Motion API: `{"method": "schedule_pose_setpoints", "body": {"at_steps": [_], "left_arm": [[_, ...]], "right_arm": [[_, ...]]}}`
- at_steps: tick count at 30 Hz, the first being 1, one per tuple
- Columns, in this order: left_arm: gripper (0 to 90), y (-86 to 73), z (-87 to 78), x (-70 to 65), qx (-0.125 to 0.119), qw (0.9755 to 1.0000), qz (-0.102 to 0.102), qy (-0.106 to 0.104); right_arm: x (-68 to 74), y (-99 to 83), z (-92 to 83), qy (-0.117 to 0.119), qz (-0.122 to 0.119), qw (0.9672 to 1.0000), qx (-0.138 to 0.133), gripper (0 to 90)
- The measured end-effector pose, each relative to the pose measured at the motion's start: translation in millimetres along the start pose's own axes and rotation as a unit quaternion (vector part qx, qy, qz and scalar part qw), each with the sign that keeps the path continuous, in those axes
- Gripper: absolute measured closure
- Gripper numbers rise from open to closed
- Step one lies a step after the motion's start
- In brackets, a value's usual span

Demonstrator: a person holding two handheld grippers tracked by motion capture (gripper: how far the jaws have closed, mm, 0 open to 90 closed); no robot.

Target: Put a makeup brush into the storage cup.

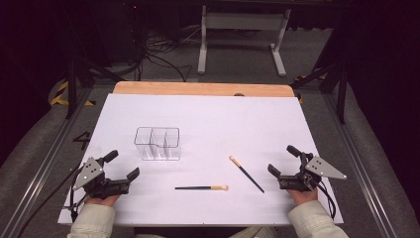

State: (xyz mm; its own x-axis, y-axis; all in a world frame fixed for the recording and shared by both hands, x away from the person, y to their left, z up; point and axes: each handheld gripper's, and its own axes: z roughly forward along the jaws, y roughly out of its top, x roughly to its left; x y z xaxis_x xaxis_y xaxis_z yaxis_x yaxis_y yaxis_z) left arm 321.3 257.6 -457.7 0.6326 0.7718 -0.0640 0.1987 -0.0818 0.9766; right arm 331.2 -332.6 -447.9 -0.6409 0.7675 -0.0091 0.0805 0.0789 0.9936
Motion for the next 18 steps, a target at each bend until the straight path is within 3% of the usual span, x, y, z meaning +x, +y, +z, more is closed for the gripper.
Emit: {"method": "schedule_pose_setpoints", "body": {"at_steps": [10,18], "left_arm": [[1.1,16.1,13.1,-15.8,-0.014,0.9993,0.009,-0.034],[1.2,30.1,34.9,-32.5,-0.014,0.9968,0.03,-0.072]], "right_arm": [[1.2,-0.7,2.1,0.0,-0.004,1.0,0.005,0.0],[0.6,-0.7,1.6,-0.001,0.001,1.0,0.007,0.0]]}}
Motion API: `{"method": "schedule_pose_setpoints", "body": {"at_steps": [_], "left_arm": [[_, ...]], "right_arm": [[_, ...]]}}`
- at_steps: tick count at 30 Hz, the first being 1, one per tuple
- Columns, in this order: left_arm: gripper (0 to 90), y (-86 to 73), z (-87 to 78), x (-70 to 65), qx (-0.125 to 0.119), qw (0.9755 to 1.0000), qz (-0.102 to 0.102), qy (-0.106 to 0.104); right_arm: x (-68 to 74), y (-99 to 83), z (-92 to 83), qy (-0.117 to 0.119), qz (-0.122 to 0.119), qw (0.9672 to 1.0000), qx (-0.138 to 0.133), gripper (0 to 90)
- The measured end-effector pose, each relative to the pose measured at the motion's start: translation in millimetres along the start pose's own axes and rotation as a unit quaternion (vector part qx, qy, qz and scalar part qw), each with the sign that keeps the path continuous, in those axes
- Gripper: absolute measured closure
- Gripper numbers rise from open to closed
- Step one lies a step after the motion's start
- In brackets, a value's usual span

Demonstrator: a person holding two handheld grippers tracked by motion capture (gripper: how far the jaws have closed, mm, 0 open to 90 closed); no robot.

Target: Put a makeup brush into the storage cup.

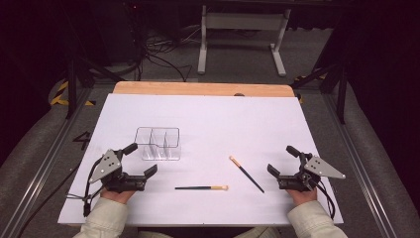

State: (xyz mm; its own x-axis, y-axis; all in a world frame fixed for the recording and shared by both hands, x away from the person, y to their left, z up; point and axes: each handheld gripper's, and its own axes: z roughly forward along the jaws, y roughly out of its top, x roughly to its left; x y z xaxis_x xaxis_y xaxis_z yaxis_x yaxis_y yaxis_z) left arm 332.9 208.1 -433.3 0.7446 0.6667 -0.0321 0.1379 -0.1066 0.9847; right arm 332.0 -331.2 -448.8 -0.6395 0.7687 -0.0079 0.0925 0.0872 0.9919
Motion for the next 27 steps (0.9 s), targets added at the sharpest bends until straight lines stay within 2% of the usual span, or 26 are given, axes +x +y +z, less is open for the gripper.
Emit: {"method": "schedule_pose_setpoints", "body": {"at_steps": [6,13,21,25,27], "left_arm": [[1.2,8.8,17.0,-11.6,0.002,0.9995,0.012,-0.031],[1.2,16.9,33.6,-21.6,-0.001,0.9979,0.01,-0.064],[2.1,23.9,42.5,-28.5,-0.008,0.9964,0.009,-0.083],[2.4,28.6,45.5,-30.0,0.002,0.9955,0.004,-0.095],[2.7,32.8,47.5,-31.8,0.011,0.9946,0.012,-0.103]], "right_arm": [[-0.1,-0.3,0.5,0.002,0.003,1.0,0.002,0.0],[-0.2,-0.3,0.4,0.003,0.006,1.0,0.002,0.0],[-0.6,-0.3,0.3,0.005,0.009,0.9999,0.002,0.0],[-0.7,-0.2,0.2,0.006,0.01,0.9999,0.002,0.0],[-1.0,-0.3,0.3,0.006,0.01,0.9999,0.002,0.0]]}}
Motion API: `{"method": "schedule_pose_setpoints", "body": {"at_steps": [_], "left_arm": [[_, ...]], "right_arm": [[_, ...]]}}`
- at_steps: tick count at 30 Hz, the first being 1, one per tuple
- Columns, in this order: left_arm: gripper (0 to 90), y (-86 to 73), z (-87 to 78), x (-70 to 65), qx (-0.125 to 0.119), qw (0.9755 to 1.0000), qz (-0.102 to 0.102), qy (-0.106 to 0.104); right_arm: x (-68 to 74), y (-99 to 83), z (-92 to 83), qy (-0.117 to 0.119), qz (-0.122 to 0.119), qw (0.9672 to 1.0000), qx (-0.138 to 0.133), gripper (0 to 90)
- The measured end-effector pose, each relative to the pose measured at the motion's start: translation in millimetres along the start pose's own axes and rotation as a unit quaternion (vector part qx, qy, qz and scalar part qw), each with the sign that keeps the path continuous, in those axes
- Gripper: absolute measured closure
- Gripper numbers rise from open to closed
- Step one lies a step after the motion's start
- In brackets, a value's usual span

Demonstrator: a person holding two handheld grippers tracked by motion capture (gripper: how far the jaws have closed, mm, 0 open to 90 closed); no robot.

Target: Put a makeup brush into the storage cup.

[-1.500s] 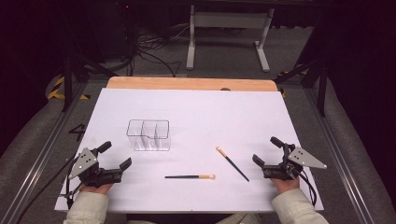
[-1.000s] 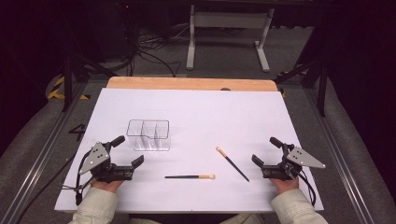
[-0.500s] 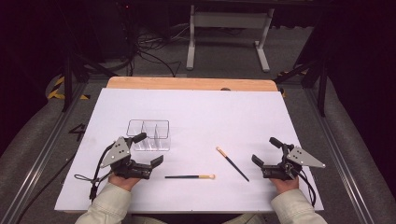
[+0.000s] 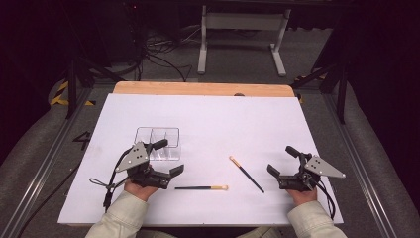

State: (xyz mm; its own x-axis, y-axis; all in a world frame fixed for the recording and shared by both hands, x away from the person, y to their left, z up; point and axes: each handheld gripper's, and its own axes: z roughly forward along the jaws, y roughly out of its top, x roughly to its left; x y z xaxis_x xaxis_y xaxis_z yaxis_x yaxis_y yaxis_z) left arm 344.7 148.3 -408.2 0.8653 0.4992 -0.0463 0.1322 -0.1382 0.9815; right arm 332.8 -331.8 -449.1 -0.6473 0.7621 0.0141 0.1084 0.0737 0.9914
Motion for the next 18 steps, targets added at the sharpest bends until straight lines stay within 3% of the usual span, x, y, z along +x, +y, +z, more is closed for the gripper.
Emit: {"method": "schedule_pose_setpoints", "body": {"at_steps": [4,8,12,18], "left_arm": [[3.2,8.5,4.1,-2.4,0.024,0.9995,0.016,-0.017],[3.2,15.3,9.2,-3.0,0.05,0.9979,0.018,-0.037],[3.7,22.8,15.6,0.1,0.083,0.9936,0.021,-0.074],[4.5,29.6,25.0,-2.4,0.122,0.9877,0.042,-0.088]], "right_arm": [[-0.1,-0.1,0.0,0.002,0.003,1.0,0.002,0.0],[-0.9,-0.4,-0.2,0.002,0.011,0.9999,0.006,0.0],[-0.2,-0.5,-0.1,0.006,0.01,0.9999,0.004,1.3],[-0.8,-1.3,0.7,0.013,0.019,0.9997,0.009,1.6]]}}
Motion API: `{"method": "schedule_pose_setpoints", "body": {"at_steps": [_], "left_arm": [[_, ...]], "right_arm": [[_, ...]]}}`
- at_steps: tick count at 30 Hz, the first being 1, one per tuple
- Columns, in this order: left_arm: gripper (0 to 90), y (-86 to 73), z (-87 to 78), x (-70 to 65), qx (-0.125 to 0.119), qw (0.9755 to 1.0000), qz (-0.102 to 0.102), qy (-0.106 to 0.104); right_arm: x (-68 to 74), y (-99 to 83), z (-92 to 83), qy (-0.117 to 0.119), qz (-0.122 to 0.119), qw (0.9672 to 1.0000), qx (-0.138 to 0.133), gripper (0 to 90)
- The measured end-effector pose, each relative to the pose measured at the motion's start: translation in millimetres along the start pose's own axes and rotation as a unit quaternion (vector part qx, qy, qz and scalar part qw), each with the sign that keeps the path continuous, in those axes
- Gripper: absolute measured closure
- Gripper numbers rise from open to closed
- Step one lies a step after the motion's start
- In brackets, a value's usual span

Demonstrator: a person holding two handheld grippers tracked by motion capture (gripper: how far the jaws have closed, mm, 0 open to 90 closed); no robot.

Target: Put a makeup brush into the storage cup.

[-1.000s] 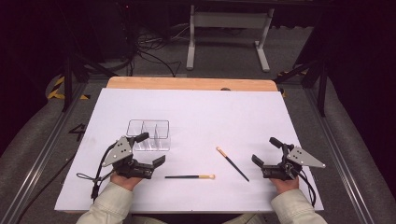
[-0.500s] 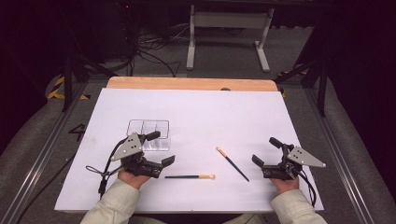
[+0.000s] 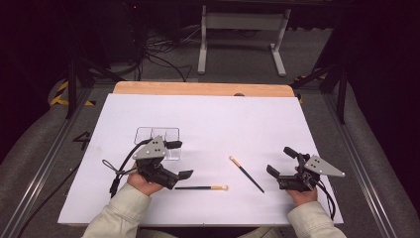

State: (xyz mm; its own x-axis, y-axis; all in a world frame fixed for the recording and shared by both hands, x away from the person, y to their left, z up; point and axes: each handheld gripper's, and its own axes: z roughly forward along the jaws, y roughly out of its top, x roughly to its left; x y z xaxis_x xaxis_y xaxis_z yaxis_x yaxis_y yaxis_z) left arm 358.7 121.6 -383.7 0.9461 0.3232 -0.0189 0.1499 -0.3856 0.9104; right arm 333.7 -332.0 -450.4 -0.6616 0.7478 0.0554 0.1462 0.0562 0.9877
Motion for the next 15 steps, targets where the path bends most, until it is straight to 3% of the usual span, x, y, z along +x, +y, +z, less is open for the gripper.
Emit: {"method": "schedule_pose_setpoints", "body": {"at_steps": [5,8,12,15], "left_arm": [[7.9,7.7,5.3,0.7,0.052,0.9983,0.017,-0.02],[8.1,8.9,7.3,1.1,0.06,0.9976,0.014,-0.03],[8.4,11.8,16.1,-1.0,0.1,0.9939,0.028,-0.036],[8.9,13.4,22.8,-4.1,0.116,0.9919,0.041,-0.03]], "right_arm": [[-1.1,-0.4,-0.1,-0.001,0.008,1.0,0.004,1.9],[-1.1,-0.3,-0.1,0.002,0.007,1.0,0.003,2.4],[-1.4,-0.6,0.2,0.001,0.009,0.9999,0.004,2.4],[-1.8,-0.9,0.6,0.002,0.016,0.9999,0.007,2.4]]}}
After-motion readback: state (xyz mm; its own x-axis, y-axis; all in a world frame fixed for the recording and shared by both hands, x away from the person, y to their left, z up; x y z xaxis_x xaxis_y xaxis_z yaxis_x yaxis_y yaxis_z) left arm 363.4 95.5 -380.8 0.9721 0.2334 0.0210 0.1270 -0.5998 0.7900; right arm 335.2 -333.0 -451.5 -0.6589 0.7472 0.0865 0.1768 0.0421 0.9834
